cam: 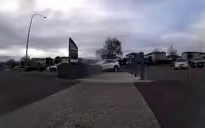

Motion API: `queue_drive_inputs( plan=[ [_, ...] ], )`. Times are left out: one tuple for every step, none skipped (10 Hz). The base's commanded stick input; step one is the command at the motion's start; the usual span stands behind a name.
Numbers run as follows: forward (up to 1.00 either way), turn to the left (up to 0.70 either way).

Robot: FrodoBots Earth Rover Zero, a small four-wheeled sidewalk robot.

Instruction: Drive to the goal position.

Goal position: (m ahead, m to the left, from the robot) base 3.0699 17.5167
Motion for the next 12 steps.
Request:
queue_drive_inputs(
  plan=[
    [0.0,0.0],
    [0.0,0.0],
    [0.0,0.0],
    [0.0,0.85],
    [0.0,0.85],
    [0.0,0.85],
    [0.0,0.85],
    [0.0,0.85],
    [0.0,0.85],
    [0.0,0.85],
    [0.0,0.85],
    [0.0,0.85]
  ],
)
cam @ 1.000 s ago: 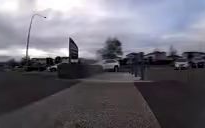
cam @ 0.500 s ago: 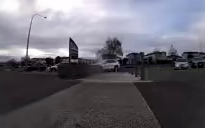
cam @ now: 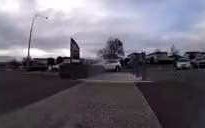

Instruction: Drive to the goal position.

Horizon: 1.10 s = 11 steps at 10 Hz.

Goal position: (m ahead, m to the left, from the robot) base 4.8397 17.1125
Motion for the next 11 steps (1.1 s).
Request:
queue_drive_inputs(
  plan=[
    [0.0,0.85],
    [0.0,0.85],
    [0.0,0.85],
    [0.0,0.85],
    [0.0,0.85],
    [0.0,0.85],
    [0.0,0.85],
    [0.0,0.85],
    [0.0,0.85],
    [0.0,0.85],
    [0.0,0.85]
  ],
)
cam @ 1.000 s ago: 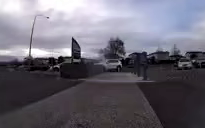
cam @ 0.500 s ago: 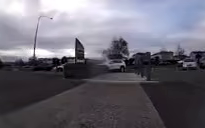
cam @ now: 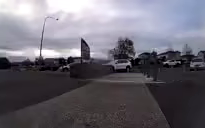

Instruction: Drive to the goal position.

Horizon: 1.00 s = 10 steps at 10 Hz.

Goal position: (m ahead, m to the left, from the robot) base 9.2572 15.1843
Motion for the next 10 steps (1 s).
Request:
queue_drive_inputs(
  plan=[
    [0.0,0.85],
    [0.0,0.85],
    [0.0,0.85],
    [0.0,0.85],
    [0.0,0.85],
    [0.0,0.85],
    [0.0,0.85],
    [0.0,0.85],
    [0.0,0.85],
    [0.0,0.85]
  ],
)
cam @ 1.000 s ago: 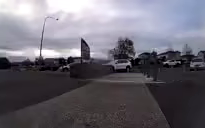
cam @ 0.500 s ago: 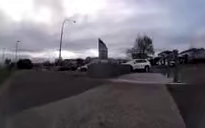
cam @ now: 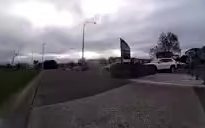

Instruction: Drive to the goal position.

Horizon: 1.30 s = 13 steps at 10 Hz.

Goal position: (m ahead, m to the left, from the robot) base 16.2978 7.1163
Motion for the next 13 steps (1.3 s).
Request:
queue_drive_inputs(
  plan=[
    [0.0,0.85],
    [0.0,0.85],
    [0.0,0.85],
    [0.0,0.85],
    [0.0,0.85],
    [0.0,0.85],
    [0.0,0.85],
    [0.0,0.85],
    [0.0,0.85],
    [0.0,0.85],
    [0.0,0.85],
    [0.0,0.85],
    [0.0,0.85]
  ],
)
